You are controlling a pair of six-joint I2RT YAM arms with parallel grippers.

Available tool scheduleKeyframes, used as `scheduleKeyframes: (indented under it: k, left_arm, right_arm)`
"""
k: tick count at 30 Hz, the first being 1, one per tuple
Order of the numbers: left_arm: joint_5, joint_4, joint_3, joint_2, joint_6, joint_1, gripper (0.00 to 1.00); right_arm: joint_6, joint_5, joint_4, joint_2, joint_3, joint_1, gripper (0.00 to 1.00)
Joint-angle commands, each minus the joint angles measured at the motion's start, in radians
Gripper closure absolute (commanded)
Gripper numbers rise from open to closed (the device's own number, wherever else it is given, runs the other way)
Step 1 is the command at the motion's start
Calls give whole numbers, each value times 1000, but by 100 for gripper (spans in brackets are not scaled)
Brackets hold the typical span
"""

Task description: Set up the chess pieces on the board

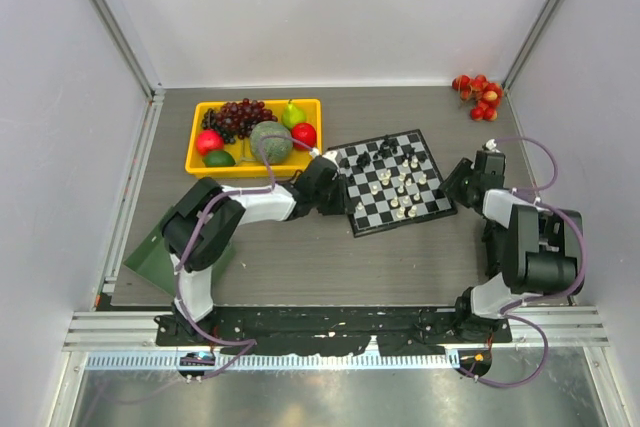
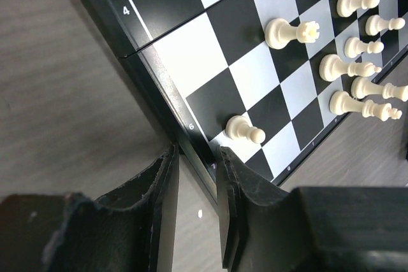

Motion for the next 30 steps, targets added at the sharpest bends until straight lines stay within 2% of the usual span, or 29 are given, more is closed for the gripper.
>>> scheduleKeyframes:
  k: [1,9,15,24,27,30]
  left_arm:
    - [113,52,-93,-54,-23,-103,68]
    - [135,103,-262,-142,-71,-182,71]
    - [161,78,-334,-226,-86,-185,73]
    - [190,65,-481,-338,-117,-216,74]
    - [138,2,-495,-395,-105,-216,73]
    - [77,-81,-486,-456,-79,-216,65]
  right_arm:
    - [25,-129,-170,-96,-98,107,53]
    - [60,-84,-224,-266,-232,219,51]
    - [61,-69,-293,-392,-290,248,51]
    - [51,-112,-342,-455,-318,269,52]
    - [54,-112,-356,-466,-307,285,52]
    - [43,-75,-397,-501,-277,286,49]
